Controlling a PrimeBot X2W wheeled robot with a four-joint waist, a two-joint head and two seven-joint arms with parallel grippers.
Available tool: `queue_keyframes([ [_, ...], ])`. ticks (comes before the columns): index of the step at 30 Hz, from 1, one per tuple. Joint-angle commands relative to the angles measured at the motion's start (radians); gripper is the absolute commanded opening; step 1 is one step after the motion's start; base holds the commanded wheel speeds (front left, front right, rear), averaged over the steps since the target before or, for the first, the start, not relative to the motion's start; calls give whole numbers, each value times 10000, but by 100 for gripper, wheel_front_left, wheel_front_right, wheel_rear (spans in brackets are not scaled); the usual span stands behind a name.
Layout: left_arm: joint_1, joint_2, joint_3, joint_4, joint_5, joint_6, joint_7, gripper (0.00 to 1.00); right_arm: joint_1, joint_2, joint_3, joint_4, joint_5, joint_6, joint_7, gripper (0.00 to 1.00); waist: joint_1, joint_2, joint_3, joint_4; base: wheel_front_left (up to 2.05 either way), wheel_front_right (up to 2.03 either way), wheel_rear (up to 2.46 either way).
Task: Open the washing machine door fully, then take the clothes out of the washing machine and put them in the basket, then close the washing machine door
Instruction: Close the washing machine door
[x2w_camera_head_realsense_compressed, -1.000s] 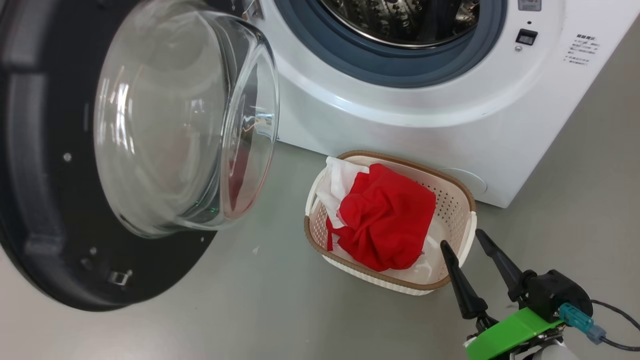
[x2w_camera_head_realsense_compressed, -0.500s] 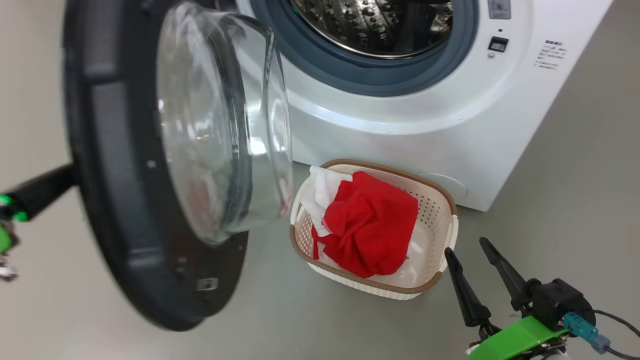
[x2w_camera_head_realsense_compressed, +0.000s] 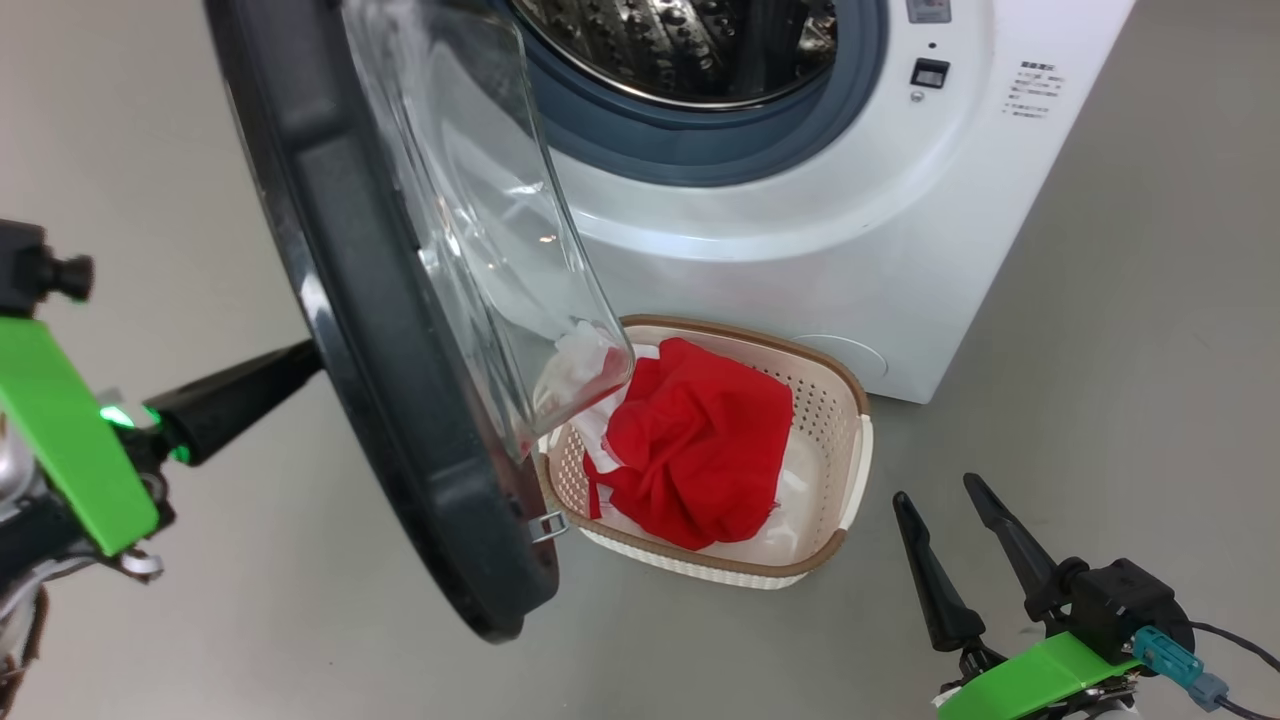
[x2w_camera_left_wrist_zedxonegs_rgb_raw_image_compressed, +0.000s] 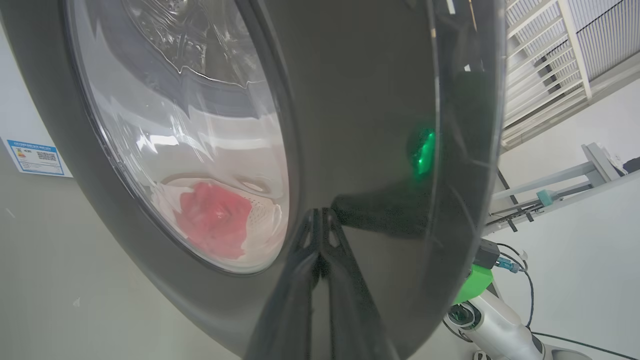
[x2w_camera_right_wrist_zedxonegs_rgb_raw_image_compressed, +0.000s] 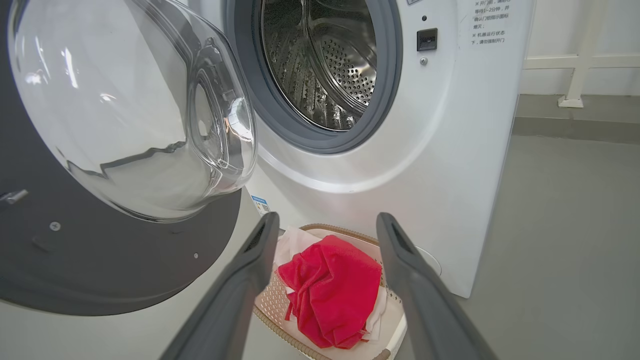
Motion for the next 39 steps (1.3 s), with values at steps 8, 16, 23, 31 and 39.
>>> queue_keyframes([
  [8,-478,491,242,-277,66,-73,-478,0,-147,32,150,-261,44,46,-65,100,0,-1,5,-151,0,0,0],
  [16,-72,610,185,-94,255,-73,-1330,0,-120,42,203,-271,30,46,-65,100,0,-1,-118,17,0,0,0],
  [23,787,776,-27,91,596,-73,-2450,42,-130,-24,406,-265,87,46,-65,100,0,-1,-370,203,0,0,0],
  [31,1892,747,-280,544,720,-73,-3778,100,-122,-106,569,-211,176,46,-65,100,0,-1,-631,427,0,0,0],
  [39,2805,547,-703,1386,946,-73,-5553,100,-85,-204,715,-129,278,46,-65,100,0,-1,-862,591,0,0,0],
])
